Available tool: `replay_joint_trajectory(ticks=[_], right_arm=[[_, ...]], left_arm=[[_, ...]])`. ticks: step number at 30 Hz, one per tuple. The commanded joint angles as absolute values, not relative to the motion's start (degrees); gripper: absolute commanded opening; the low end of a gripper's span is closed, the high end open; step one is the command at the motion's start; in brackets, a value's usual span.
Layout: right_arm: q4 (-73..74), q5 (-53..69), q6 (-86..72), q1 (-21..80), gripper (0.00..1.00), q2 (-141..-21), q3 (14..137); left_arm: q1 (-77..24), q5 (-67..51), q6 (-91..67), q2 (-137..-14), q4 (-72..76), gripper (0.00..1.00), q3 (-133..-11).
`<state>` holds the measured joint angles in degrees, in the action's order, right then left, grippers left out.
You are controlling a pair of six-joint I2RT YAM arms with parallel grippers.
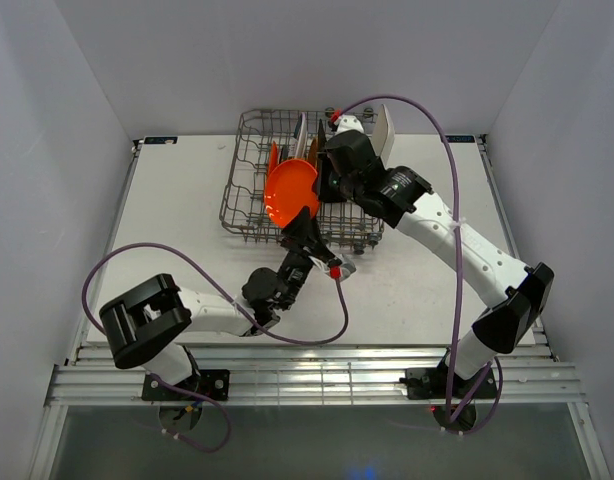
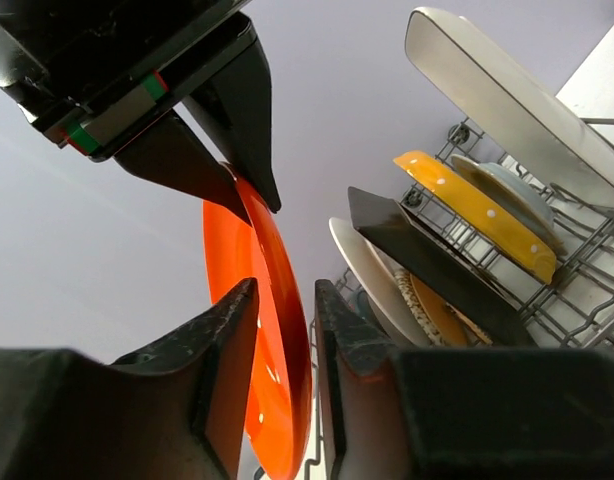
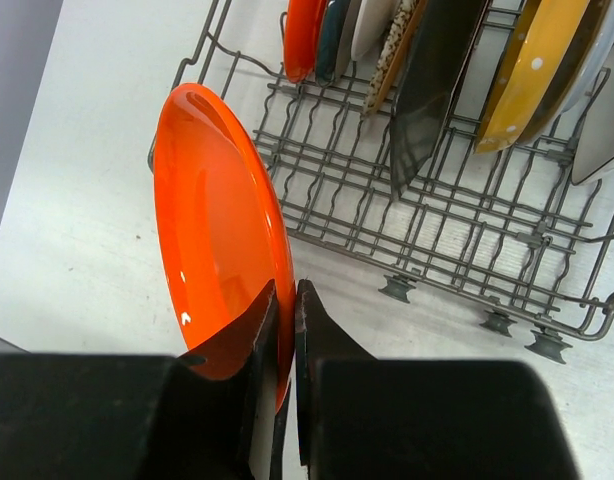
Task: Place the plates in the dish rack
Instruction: Insert the plate into the dish rack.
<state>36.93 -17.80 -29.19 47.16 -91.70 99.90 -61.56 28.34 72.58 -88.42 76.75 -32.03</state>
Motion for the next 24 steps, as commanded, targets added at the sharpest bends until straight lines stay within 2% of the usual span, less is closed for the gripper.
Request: replay_joint_trajectory(ticks=[1, 3, 7, 11, 18, 22, 24], right_arm=[[33.66, -16.79, -28.92, 47.20, 0.08, -89.30, 99.76], [33.66, -16.53, -28.92, 47.20, 0.08, -89.38, 99.41], [33.40, -16.26, -28.92, 47.20, 0.08, -89.38, 99.23], [33.40, -16.26, -28.92, 47.29, 0.08, -89.47, 99.23], [33.05, -16.35, -28.74, 47.29, 0.08, -89.56, 98.79], [32.35, -16.52, -28.21, 47.29, 0.20, -89.47, 98.17], [32.17, -17.05, -28.21, 47.29, 0.22, -89.47, 97.82]], left_arm=[[-60.82, 29.00, 71.81, -88.07, 97.12, 0.38, -34.28], [-60.56, 29.18, 71.98, -88.33, 97.03, 0.32, -34.80], [-60.21, 29.44, 72.07, -88.42, 97.03, 0.11, -35.16], [-59.94, 29.71, 71.63, -88.33, 97.03, 0.03, -35.07], [-59.59, 29.88, 71.89, -88.86, 97.12, 0.00, -35.59], [-59.59, 30.06, 70.93, -88.51, 97.03, 0.00, -35.33], [-59.50, 29.97, 69.53, -87.72, 97.03, 0.00, -34.72]])
